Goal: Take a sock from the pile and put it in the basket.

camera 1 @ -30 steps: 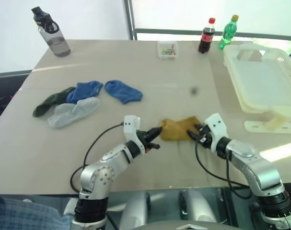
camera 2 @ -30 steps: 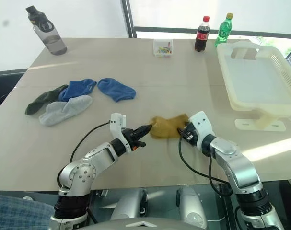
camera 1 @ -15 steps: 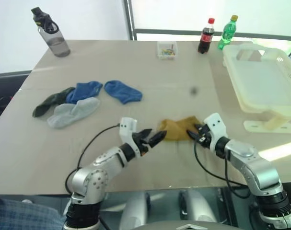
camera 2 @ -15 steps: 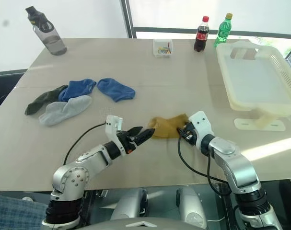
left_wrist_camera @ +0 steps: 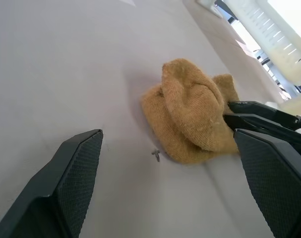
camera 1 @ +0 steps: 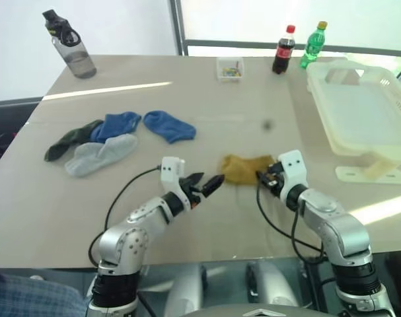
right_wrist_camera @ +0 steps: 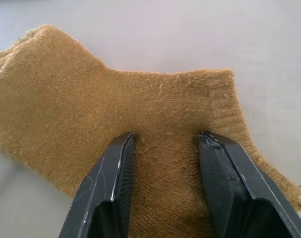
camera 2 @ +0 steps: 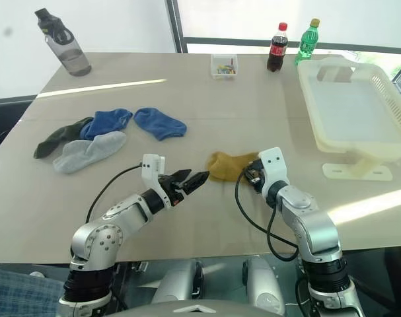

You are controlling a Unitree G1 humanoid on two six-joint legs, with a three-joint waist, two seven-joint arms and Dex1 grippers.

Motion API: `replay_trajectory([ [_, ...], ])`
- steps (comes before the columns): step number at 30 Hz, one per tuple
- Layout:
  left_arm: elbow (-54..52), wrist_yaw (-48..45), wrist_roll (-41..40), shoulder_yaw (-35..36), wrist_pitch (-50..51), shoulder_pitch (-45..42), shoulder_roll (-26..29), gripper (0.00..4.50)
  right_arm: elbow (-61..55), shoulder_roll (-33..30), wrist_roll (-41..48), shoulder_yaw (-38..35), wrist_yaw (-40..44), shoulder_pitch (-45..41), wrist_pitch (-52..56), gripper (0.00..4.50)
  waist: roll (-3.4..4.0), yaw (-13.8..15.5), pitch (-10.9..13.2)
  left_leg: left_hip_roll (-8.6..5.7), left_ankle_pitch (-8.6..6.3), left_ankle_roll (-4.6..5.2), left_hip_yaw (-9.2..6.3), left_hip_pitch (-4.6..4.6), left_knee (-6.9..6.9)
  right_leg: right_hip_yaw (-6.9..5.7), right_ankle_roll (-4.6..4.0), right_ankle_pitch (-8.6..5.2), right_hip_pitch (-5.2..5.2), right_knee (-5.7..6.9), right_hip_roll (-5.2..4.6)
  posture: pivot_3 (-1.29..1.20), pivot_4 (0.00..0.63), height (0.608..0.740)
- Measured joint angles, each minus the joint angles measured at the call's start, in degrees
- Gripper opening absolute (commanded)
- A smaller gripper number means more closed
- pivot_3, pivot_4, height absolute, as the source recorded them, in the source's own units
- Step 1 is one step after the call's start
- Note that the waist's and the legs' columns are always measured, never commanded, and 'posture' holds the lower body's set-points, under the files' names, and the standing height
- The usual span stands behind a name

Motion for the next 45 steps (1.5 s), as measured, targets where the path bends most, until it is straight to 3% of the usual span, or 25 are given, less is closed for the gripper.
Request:
replay_trajectory([
  [5, 4.37, 2.97, -1.22, 2.08, 2.22, -4.51, -3.89, 4.46, -0.21, -1.28, -0.32, 0.96, 0.93, -0.06, -0.06, 2.1, 0.0, 0.06, -0.01, 0.0, 0.0, 0.0, -0.05, 0.02, 0.0, -0.05, 0.07, -0.04, 0.02, 0.0, 0.02, 0.0, 0.15, 0.74],
  [11, 6.34, 6.49, -1.28, 2.68, 7.42, -9.19, -4.87, 4.46, -0.93, -2.09, -0.31, 2.29, 2.11, -0.04, -0.08, 2.1, 0.0, 0.11, -0.03, 0.0, 0.0, 0.0, -0.06, 0.01, -0.01, -0.03, 0.08, -0.05, 0.03, -0.01, 0.04, 0.0, 0.15, 0.74],
  [19, 12.8, 9.53, -8.09, 11.34, 15.93, -14.63, -8.69, 4.46, -3.95, -2.54, 0.43, 3.26, 4.4, -0.81, -0.42, 2.1, 0.02, 0.27, -0.12, -0.03, 0.0, 0.0, -0.1, 0.03, 0.0, -0.05, 0.17, -0.1, 0.09, -0.02, 0.04, 0.0, 0.15, 0.74],
  [32, 20.25, 7.51, -19.81, 17.74, 25.25, -16.74, -11.3, 4.46, -4.09, -2.51, 0.21, 3.25, 3.36, -1.42, 0.72, 2.1, 0.02, 0.67, -0.12, -0.09, -0.01, 0.0, -0.1, -0.14, -0.16, -0.09, -0.03, 0.02, 0.07, -0.34, -0.03, 0.0, 0.15, 0.74],
  [37, 21.93, 8.13, -22.44, 18.39, 27.34, -16.87, -11.24, 4.46, -4.09, -2.52, -0.15, 3.24, 2.6, -1.14, 1.35, 2.1, 0.01, 0.6, -0.12, -0.09, -0.01, 0.0, -0.11, -0.13, -0.17, -0.1, -0.02, 0.01, 0.06, -0.34, -0.03, 0.0, 0.15, 0.74],
  [45, 20.73, 7.83, -22.49, 15.71, 28.79, -17.1, -6.47, 4.46, -4.0, -3.27, -1.25, 3.25, 2.06, -0.42, 2.63, 2.1, 0.02, -0.16, -0.12, -0.07, -0.01, 0.0, -0.09, -0.07, -0.25, -0.06, -0.04, 0.01, 0.05, -0.33, -0.01, 0.0, 0.15, 0.74],
])
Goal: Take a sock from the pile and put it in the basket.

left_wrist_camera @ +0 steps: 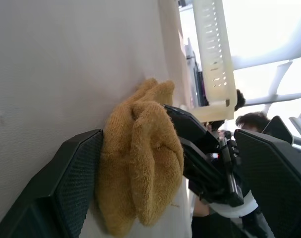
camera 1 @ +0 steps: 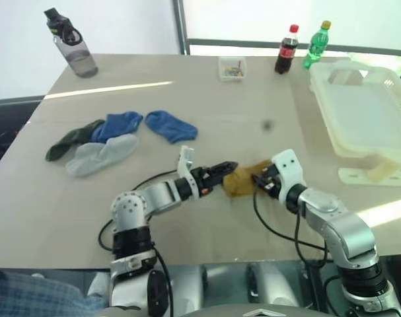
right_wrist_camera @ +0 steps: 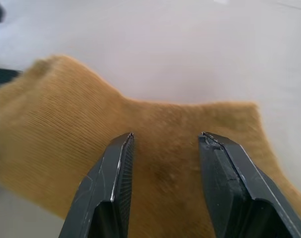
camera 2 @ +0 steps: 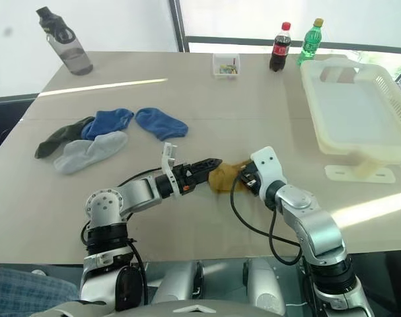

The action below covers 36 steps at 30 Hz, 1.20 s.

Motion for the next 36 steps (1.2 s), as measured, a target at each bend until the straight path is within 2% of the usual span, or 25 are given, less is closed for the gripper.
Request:
replay_trajectory([
  [6, -4.42, -0.64, -1.99, -0.64, 5.13, 2.11, 4.89, 4.46, 0.04, 0.7, -0.49, -0.11, -1.07, 0.17, 1.65, 2.1, 0.0, -0.14, 0.0, 0.08, 0.0, 0.0, -0.02, 0.07, -0.18, 0.02, -0.02, -0.01, -0.05, 0.0, 0.1, 0.0, 0.15, 0.74],
  [11, -5.98, -0.18, -2.4, -0.21, 7.49, 2.62, 5.39, 4.46, 0.47, 1.2, -0.75, -0.19, -1.8, -0.14, 2.03, 2.1, -0.05, 0.07, -0.03, 0.06, 0.0, 0.0, -0.01, 0.08, -0.18, 0.05, -0.01, -0.01, -0.04, -0.03, 0.07, 0.0, 0.15, 0.74],
  [19, -5.9, 2.3, -2.29, 0.24, 7.92, 2.4, 2.27, 4.46, 0.8, 2.23, -1.39, -0.26, -2.72, -0.2, 2.14, 2.1, -0.15, 0.33, -0.14, 0.02, 0.0, 0.0, 0.0, 0.09, -0.17, 0.04, -0.02, 0.0, -0.02, -0.03, 0.03, 0.0, 0.15, 0.74],
  [23, -1.46, 2.27, -0.03, -1.06, 7.24, -0.83, -0.68, 4.46, 0.93, 2.38, -1.74, -0.53, -3.05, -0.25, 2.39, 2.1, -0.19, 0.91, -0.2, -0.07, 0.0, 0.0, -0.03, 0.08, -0.05, -0.01, 0.02, -0.02, 0.04, -0.04, -0.04, 0.0, 0.15, 0.74],
  [36, 8.21, -6.44, 2.04, -2.06, 5.1, -4.44, -3.26, 4.46, 0.37, 3.01, -1.78, -0.74, -3.27, -0.61, 3.63, 2.1, -0.22, 0.72, -0.23, -0.07, 0.0, 0.0, -0.06, -0.13, 0.0, -0.01, -0.01, 0.0, -0.05, -0.09, -0.05, 0.0, 0.15, 0.74],
])
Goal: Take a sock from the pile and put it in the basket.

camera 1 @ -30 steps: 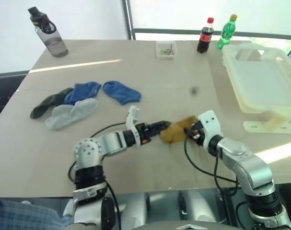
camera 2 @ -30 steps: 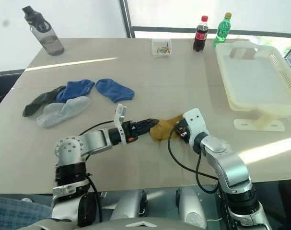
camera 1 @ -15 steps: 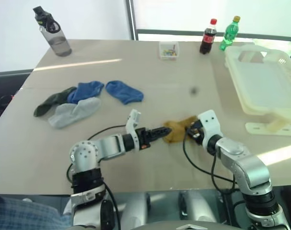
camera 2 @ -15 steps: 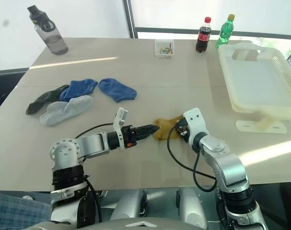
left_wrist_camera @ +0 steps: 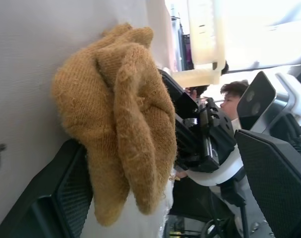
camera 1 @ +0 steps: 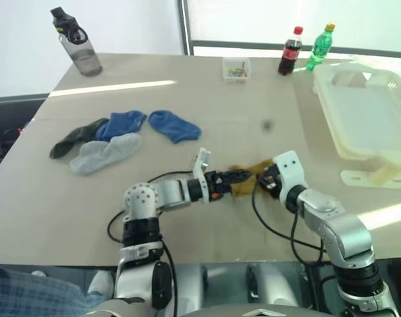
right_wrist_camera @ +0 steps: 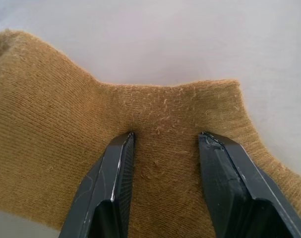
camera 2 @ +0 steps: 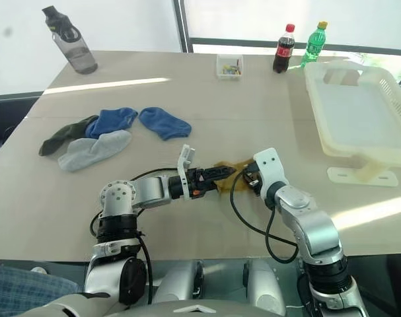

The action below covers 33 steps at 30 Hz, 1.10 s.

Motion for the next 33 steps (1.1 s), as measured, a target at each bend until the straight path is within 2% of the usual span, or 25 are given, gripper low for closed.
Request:
replay_trajectory([
  [13, 0.46, -10.19, -2.28, -0.45, -2.65, 0.05, -3.88, 4.46, 0.0, 1.3, -0.12, -0.23, -0.05, -0.15, -0.18, 2.1, -0.01, -0.61, 0.03, 0.02, 0.0, 0.0, -0.15, -0.5, 0.03, -0.14, 0.0, 0.01, -0.42, -0.01, 0.05, 0.0, 0.15, 0.74],
  [22, 0.63, -11.96, -1.72, -2.64, -5.29, -0.04, -4.24, 4.46, -1.26, 0.82, 0.66, -1.15, 0.62, -0.32, 1.29, 2.1, 0.0, -0.57, 0.05, 0.02, 0.0, 0.0, -0.19, -0.6, 0.06, -0.17, 0.0, 0.02, -0.49, -0.01, 0.06, 0.0, 0.15, 0.74],
  [28, 1.69, -13.03, -1.52, -2.89, -6.35, -0.97, -4.38, 4.46, -10.51, -0.59, 8.68, -11.38, 3.83, -1.93, 10.12, 2.1, 0.04, -0.46, 0.12, 0.02, 0.0, 0.0, -0.22, -0.71, 0.05, -0.2, 0.16, 0.11, -0.58, -0.03, 0.07, 0.0, 0.15, 0.74],
  [33, 3.31, -13.58, -1.07, -4.21, -6.44, -1.62, -4.71, 4.46, -13.95, -1.72, 14.57, -17.51, 6.01, -2.92, 15.65, 2.1, 0.04, -0.43, 0.13, 0.02, 0.0, 0.0, -0.22, -0.72, 0.04, -0.21, 0.15, 0.11, -0.58, -0.04, 0.08, 0.0, 0.15, 0.74],
])
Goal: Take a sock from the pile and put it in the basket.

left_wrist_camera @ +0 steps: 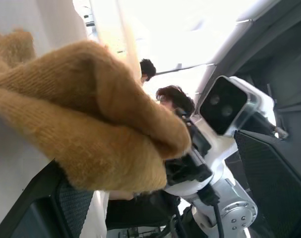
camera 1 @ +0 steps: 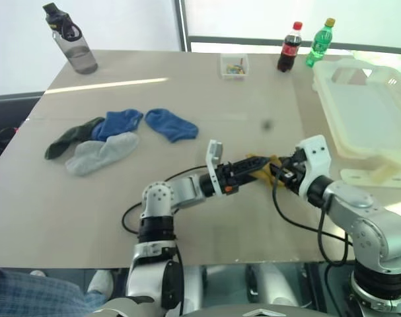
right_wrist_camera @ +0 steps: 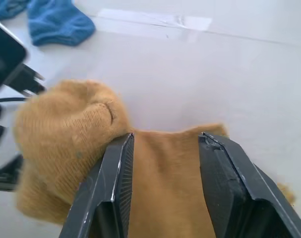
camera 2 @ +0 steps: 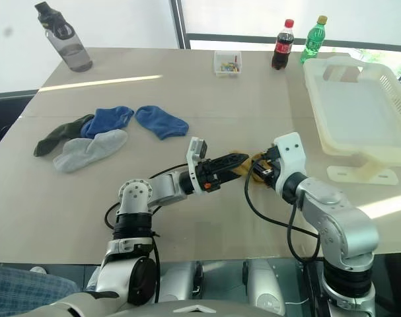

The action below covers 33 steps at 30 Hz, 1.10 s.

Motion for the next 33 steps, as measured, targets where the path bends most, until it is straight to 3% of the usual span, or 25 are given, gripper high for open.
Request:
replay_trajectory([
  [8, 1.21, -1.1, 0.76, -0.63, -0.37, -0.49, 0.04, 4.46, 8.06, -4.92, -2.26, -5.07, -0.79, 0.05, -6.99, 2.1, 0.0, -0.06, 0.01, 0.0, 0.0, 0.0, 0.04, 0.02, 0.0, 0.03, -0.15, -0.09, 0.0, 0.01, 0.01, 0.0, 0.15, 0.74],
  [17, 1.29, -1.77, 1.17, -0.56, -1.07, -0.68, -0.04, 4.46, 21.0, -5.37, -8.26, 1.77, -0.57, 3.23, -19.06, 2.1, 0.01, -0.08, 0.01, 0.0, 0.0, 0.0, 0.09, 0.02, 0.0, 0.1, 0.07, 0.05, -0.02, 0.02, 0.03, 0.0, 0.15, 0.74],
  [33, 5.27, 2.71, 3.46, -0.17, -1.7, -2.67, -1.26, 4.46, 13.17, -1.15, -4.19, 4.01, -2.3, 5.28, -12.03, 2.1, 0.01, -0.06, 0.01, 0.07, 0.0, 0.0, 0.06, 0.07, 0.07, 0.11, 0.07, 0.05, -0.01, 0.12, 0.12, 0.0, 0.15, 0.74],
])
